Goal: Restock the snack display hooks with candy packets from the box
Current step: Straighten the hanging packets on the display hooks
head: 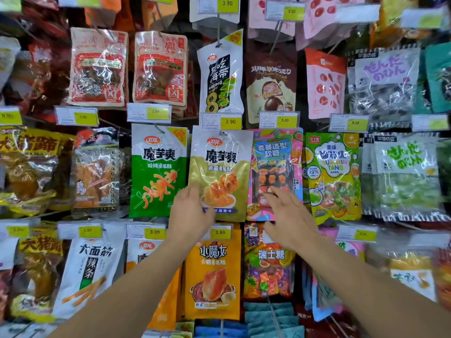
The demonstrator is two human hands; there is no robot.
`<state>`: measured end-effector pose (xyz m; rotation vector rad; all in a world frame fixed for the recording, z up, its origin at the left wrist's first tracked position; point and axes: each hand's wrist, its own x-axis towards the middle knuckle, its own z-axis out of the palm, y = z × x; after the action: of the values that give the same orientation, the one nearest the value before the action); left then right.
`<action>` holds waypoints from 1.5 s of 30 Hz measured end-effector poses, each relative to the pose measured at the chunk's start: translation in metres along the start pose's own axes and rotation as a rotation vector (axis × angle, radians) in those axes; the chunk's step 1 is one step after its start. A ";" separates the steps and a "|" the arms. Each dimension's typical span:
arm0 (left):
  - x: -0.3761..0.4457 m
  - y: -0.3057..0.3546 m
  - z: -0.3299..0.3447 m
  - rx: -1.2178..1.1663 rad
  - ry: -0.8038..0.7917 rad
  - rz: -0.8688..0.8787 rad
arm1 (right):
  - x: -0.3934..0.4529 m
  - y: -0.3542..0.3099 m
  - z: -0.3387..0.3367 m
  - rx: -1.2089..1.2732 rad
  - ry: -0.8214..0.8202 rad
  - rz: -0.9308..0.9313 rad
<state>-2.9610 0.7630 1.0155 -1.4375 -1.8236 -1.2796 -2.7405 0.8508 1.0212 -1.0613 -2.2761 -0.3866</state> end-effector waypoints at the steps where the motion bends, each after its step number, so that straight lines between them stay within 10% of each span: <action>1: -0.009 0.008 0.003 -0.028 -0.027 0.004 | -0.012 0.002 -0.001 -0.001 -0.017 0.020; 22: -0.149 0.143 0.165 -0.294 -0.468 -0.114 | -0.167 0.194 0.052 0.291 -0.186 0.392; 45: -0.091 0.163 0.301 -0.382 -0.417 -0.515 | -0.108 0.264 0.138 0.708 -0.180 0.406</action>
<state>-2.7286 0.9861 0.8683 -1.5769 -2.4414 -1.7548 -2.5372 1.0220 0.8496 -1.1449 -2.0072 0.6559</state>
